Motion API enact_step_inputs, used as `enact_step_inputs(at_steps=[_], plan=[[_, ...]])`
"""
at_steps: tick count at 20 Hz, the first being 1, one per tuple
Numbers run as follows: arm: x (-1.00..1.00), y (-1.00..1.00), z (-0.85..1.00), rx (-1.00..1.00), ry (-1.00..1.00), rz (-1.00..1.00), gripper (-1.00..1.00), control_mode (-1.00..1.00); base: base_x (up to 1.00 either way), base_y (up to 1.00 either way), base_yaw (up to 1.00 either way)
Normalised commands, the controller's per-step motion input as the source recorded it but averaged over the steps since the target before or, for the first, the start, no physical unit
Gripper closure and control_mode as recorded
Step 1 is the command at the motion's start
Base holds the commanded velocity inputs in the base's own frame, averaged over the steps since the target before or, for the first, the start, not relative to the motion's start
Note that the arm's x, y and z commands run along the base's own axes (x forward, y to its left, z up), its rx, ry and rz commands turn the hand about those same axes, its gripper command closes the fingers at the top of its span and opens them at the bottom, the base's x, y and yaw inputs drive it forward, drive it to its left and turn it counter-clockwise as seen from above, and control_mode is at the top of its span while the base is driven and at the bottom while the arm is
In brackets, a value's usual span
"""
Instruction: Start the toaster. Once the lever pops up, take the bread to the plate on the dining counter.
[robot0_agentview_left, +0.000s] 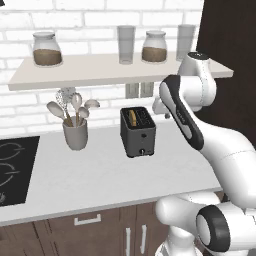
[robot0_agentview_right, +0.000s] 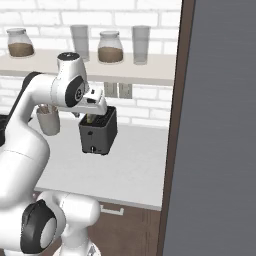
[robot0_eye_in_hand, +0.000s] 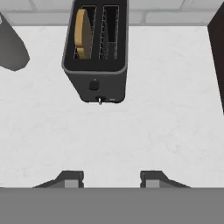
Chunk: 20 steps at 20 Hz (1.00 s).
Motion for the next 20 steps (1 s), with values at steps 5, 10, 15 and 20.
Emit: enact_step_inputs(at_steps=[5,10,15,20], plan=[[-0.21,0.00,0.00,0.00,0.00,0.00,-1.00,-1.00,0.00,0.00,0.00],[-0.21,0.15,-0.22,0.00,-0.09,0.00,-1.00,-1.00,0.00,0.00,0.00],[0.09,0.21,-0.33,0.00,-0.11,0.00,-1.00,-1.00,0.00,0.00,0.00],[0.22,0.19,-0.31,0.00,-0.07,0.00,-1.00,-1.00,0.00,0.00,0.00]])
